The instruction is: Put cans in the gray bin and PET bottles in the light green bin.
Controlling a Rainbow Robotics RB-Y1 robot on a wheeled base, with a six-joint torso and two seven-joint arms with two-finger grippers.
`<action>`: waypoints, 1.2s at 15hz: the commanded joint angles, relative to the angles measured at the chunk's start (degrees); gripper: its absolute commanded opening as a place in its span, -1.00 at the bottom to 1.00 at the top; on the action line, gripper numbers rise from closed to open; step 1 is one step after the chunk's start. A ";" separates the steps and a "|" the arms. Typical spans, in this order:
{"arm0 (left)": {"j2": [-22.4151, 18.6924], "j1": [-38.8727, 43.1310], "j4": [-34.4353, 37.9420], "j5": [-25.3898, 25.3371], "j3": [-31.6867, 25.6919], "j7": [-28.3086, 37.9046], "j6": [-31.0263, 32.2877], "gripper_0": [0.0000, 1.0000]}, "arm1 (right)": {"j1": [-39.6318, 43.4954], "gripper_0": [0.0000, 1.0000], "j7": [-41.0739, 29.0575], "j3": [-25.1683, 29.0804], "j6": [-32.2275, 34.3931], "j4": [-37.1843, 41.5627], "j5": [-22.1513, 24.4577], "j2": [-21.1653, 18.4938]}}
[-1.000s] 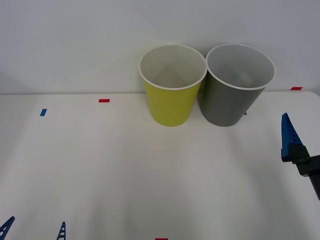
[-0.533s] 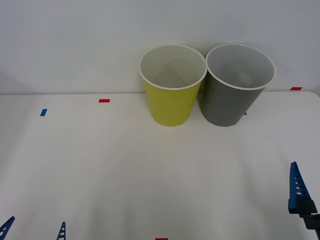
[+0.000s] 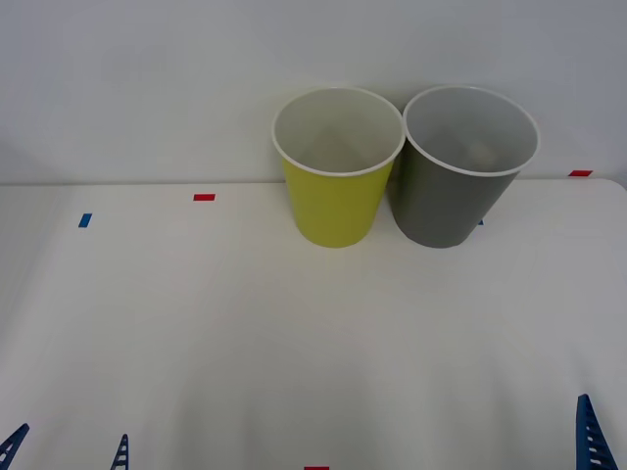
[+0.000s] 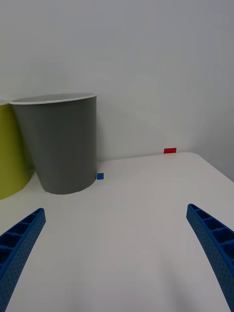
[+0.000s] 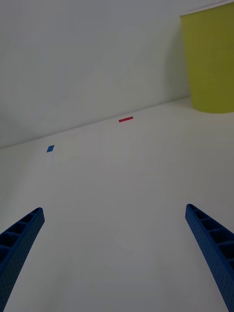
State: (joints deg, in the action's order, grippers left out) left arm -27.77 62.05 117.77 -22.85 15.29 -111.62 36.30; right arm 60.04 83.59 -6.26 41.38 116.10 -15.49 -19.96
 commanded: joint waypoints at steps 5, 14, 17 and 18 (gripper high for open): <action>0.00 0.00 0.00 0.00 0.00 0.00 0.00 1.00 | 3.68 1.00 -0.27 -2.09 0.01 0.00 1.08 -0.78; 0.00 0.00 0.00 0.00 0.00 0.00 0.00 1.00 | 3.68 1.00 0.08 -2.00 0.01 0.00 0.99 -0.60; 0.00 0.00 0.00 0.00 0.00 0.00 0.00 1.00 | 3.68 1.00 0.08 -2.00 0.01 0.00 0.99 -0.60; 0.00 0.00 0.00 0.00 0.00 0.00 0.00 1.00 | 3.68 1.00 0.08 -2.00 0.01 0.00 0.99 -0.60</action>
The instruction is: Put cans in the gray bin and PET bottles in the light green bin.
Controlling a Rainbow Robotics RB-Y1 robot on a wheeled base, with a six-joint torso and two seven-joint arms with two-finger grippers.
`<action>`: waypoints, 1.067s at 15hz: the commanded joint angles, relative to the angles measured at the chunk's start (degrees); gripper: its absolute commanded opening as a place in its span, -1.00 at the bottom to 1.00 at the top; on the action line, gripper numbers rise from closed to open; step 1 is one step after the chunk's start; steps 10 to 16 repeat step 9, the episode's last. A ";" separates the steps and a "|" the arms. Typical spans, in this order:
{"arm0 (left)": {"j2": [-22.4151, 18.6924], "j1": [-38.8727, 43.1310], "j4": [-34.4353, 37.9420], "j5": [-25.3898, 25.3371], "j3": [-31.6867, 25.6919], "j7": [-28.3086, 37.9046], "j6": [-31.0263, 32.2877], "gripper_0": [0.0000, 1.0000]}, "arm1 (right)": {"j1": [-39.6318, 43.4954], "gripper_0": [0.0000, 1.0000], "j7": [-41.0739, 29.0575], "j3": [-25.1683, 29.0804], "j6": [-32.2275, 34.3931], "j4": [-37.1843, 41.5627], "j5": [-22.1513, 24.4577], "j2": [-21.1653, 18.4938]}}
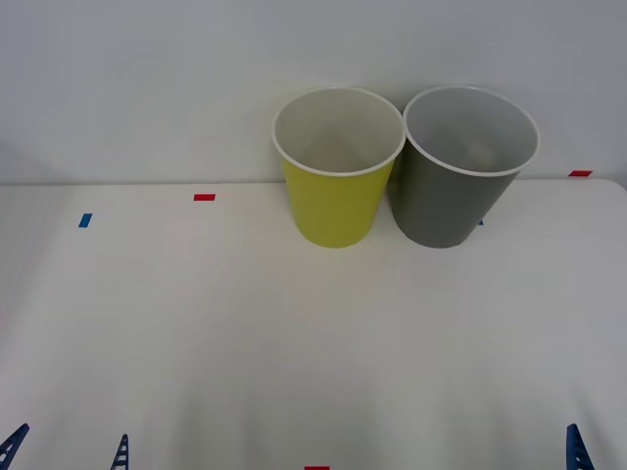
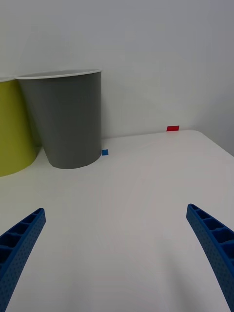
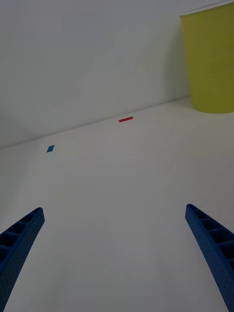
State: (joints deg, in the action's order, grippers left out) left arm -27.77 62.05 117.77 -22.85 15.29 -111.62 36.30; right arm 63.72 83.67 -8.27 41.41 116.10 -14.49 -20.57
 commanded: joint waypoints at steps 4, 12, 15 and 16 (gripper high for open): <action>0.00 0.00 0.00 0.00 0.00 0.00 0.00 1.00 | 0.00 1.00 0.00 0.01 -0.02 0.00 -0.02 0.01; 0.00 0.00 0.00 0.00 0.00 0.00 0.00 1.00 | 0.00 1.00 0.00 0.01 -0.02 0.00 -0.02 0.01; 0.00 0.00 0.00 0.00 0.00 0.00 0.00 1.00 | 0.00 1.00 0.00 0.01 -0.02 0.00 -0.02 0.01; 0.00 0.00 0.00 0.00 0.00 0.00 0.00 1.00 | 0.00 1.00 0.00 0.01 -0.02 0.00 -0.02 0.01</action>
